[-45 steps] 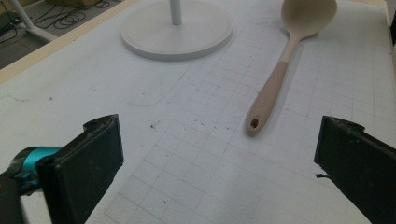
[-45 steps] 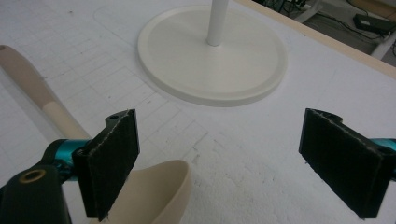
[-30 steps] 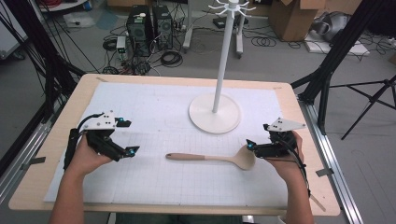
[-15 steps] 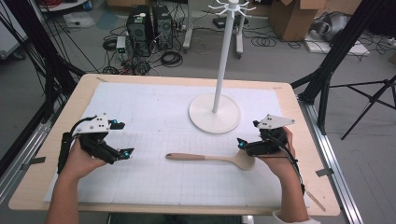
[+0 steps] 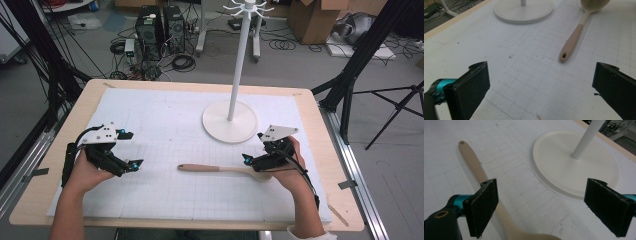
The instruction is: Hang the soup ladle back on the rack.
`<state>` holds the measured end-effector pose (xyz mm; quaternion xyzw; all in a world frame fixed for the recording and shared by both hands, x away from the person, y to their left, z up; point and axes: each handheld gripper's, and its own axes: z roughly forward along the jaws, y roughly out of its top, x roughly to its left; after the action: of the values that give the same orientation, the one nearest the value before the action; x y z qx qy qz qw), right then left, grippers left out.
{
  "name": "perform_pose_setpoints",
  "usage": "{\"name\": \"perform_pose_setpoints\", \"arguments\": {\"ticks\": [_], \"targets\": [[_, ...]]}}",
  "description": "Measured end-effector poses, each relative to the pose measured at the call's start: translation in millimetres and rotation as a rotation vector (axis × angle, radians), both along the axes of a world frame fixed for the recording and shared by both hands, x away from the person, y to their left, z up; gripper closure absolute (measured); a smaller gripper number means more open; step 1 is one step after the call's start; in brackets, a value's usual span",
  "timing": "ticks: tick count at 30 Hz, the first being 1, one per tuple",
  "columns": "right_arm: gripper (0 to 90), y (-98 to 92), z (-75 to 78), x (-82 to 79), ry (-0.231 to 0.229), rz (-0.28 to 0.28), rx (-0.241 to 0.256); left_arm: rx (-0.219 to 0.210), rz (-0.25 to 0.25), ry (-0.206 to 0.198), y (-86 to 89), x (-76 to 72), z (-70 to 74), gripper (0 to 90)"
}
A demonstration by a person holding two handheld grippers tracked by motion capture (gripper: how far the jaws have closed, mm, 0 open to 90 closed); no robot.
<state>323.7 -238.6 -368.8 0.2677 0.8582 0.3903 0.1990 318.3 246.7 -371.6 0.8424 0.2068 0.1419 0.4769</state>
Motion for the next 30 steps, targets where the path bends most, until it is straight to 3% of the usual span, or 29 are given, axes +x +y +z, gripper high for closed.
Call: {"name": "perform_pose_setpoints", "arguments": {"ticks": [10,14,22,30], "targets": [[11.3,25.6,-6.5,6.5,0.053,0.085,-0.042,-0.004,0.017,-0.002,6.5,1.2,0.3,1.7],[11.3,39.5,-7.2,12.3,0.076,0.144,-0.071,-0.003,0.019,-0.004,6.7,0.5,1.1,1.7],[11.4,66.2,-11.0,24.3,0.131,0.228,-0.147,-0.002,0.024,-0.003,7.5,1.4,-0.1,1.7],[11.5,90.8,-17.5,32.6,0.202,0.309,-0.254,0.0,0.028,0.001,8.1,2.4,-1.2,1.7]]}}
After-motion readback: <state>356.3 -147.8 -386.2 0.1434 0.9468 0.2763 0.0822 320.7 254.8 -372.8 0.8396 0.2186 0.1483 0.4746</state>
